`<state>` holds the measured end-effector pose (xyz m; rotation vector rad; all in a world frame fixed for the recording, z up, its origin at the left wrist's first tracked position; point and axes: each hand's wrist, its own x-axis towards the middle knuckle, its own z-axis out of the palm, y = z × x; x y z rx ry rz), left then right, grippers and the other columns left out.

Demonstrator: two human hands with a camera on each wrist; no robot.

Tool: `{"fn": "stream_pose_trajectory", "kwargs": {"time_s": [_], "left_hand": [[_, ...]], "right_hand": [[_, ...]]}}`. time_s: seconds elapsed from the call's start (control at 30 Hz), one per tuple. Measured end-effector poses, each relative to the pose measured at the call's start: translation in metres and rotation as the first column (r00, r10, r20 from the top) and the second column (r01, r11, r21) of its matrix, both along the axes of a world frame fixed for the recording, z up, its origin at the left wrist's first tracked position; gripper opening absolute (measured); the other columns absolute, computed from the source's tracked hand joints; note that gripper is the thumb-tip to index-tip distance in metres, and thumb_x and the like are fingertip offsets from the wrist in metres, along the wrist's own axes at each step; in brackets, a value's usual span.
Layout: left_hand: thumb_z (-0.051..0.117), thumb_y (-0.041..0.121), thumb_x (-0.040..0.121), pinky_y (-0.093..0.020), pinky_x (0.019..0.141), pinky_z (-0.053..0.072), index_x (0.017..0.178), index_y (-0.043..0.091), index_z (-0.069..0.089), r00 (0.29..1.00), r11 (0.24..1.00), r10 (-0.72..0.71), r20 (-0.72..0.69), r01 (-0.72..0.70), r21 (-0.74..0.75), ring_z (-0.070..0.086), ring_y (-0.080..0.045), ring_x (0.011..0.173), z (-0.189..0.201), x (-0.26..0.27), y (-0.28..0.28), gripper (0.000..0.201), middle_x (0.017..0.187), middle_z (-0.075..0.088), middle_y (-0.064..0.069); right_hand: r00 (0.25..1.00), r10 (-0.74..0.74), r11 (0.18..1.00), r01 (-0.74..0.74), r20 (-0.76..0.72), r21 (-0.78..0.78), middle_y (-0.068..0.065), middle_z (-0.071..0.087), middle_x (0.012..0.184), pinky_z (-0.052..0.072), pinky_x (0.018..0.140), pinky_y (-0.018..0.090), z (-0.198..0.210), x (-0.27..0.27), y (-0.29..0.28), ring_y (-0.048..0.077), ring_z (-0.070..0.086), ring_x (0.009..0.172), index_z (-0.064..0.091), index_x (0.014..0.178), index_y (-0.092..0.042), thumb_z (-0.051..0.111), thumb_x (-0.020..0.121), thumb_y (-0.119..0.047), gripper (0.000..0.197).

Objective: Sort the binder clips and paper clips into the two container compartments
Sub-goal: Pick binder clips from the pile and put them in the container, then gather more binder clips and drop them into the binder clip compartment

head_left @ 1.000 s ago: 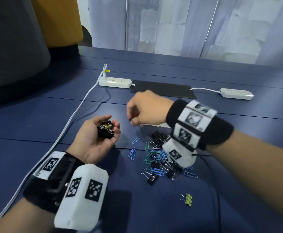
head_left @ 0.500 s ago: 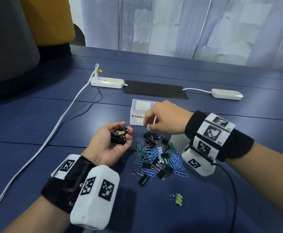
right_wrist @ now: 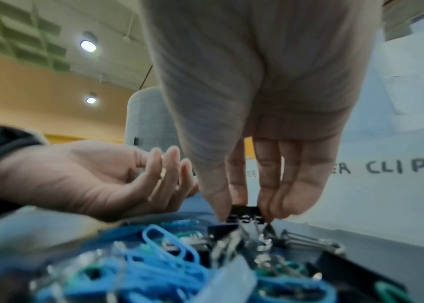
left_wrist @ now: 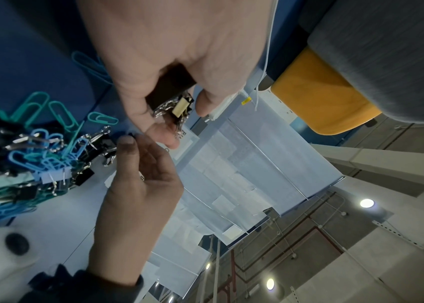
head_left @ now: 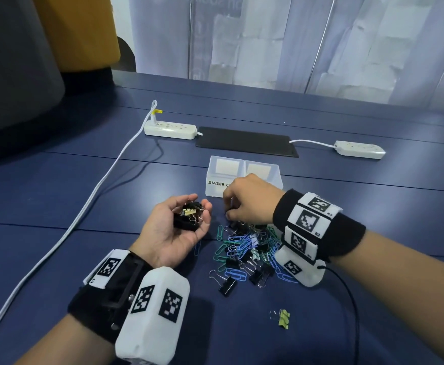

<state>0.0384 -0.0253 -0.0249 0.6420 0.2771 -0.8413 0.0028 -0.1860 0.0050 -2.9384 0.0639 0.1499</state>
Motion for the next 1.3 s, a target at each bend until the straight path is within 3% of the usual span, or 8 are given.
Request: {"fn": "stream_pose_trajectory", "kwargs": {"time_s": [0.23,0.5,0.73,0.93,1.03,1.1,1.17,1.3], "left_hand": [[0.048,0.014,0.091,-0.045,0.072,0.057,0.088,-0.001,0.06,0.998,0.998,0.045,-0.033,-0.046,-0.032,0.064,-0.033,0.082,0.0,-0.001,0.0,0.02,0.085,0.064,-0.023],[0.049,0.022,0.093,-0.041,0.077,0.055,0.107,0.002,0.061,1.0,0.995,-0.014,-0.009,0.013,-0.098,0.064,-0.027,0.086,0.005,-0.009,-0.012,0.027,0.097,0.067,-0.018],[0.055,0.016,0.09,-0.016,0.046,0.043,0.084,0.005,0.054,0.994,0.996,-0.083,0.069,0.079,0.05,0.052,-0.014,0.06,0.01,0.003,-0.016,0.012,0.069,0.057,-0.01],[0.052,0.012,0.094,-0.015,0.038,0.032,0.088,0.014,0.048,0.909,0.96,-0.19,0.372,0.092,0.264,0.046,-0.01,0.045,0.04,0.037,-0.037,0.007,0.071,0.051,-0.008],[0.053,0.009,0.094,-0.017,0.041,0.031,0.095,0.016,0.051,0.69,0.871,-0.38,0.616,0.043,0.489,0.044,-0.013,0.051,0.06,0.053,-0.058,0.008,0.071,0.05,-0.008],[0.055,0.01,0.092,-0.021,0.046,0.035,0.1,0.015,0.054,0.322,0.683,-0.652,0.686,-0.144,0.716,0.046,-0.017,0.056,0.066,0.063,-0.076,0.009,0.071,0.051,-0.004],[0.056,0.014,0.09,-0.025,0.062,0.042,0.105,0.016,0.057,-0.103,0.434,-0.893,0.438,-0.451,0.78,0.053,-0.021,0.069,0.065,0.072,-0.093,0.015,0.078,0.052,0.0],[0.05,0.007,0.085,-0.033,0.087,0.049,0.105,0.021,0.06,-0.267,0.127,-0.961,-0.074,-0.663,0.738,0.058,-0.024,0.094,0.054,0.082,-0.114,0.027,0.101,0.059,0.0]], "right_hand": [[0.966,-0.123,0.961,0.06,0.226,0.269,-0.001,0.075,0.079,0.045,0.067,0.015,0.028,-0.008,0.003,0.008,0.063,0.068,0.075,0.081,-0.017,0.067,0.075,-0.019,0.01],[0.984,0.031,0.958,-0.079,0.176,0.275,-0.002,0.076,0.083,0.048,0.073,0.019,0.038,-0.004,0.03,0.01,0.066,0.073,0.072,0.095,-0.018,0.072,0.077,-0.027,0.02],[0.934,-0.145,0.957,0.048,0.328,0.286,-0.004,0.074,0.082,0.043,0.066,0.007,0.046,-0.031,-0.004,0.01,0.067,0.071,0.073,0.093,-0.022,0.067,0.081,-0.031,0.016],[0.94,-0.172,0.956,0.087,0.295,0.28,-0.013,0.073,0.083,0.048,0.068,0.012,0.037,-0.074,-0.028,0.004,0.066,0.07,0.073,0.089,-0.026,0.067,0.082,-0.034,0.013],[0.947,-0.169,0.963,0.099,0.274,0.253,-0.014,0.071,0.081,0.051,0.07,0.02,0.035,-0.09,-0.034,0.004,0.065,0.071,0.072,0.09,-0.027,0.065,0.082,-0.036,0.014],[0.948,-0.162,0.969,0.1,0.274,0.228,-0.014,0.071,0.083,0.05,0.071,0.021,0.034,-0.097,-0.038,0.005,0.064,0.073,0.071,0.092,-0.027,0.064,0.082,-0.036,0.015],[0.949,-0.157,0.972,0.099,0.273,0.213,-0.015,0.07,0.085,0.049,0.07,0.018,0.035,-0.101,-0.042,0.006,0.063,0.074,0.071,0.092,-0.026,0.063,0.083,-0.036,0.016],[0.956,-0.152,0.971,0.096,0.251,0.22,-0.015,0.07,0.089,0.045,0.069,0.013,0.035,-0.109,-0.048,0.007,0.064,0.074,0.07,0.094,-0.026,0.062,0.085,-0.036,0.016]]}}
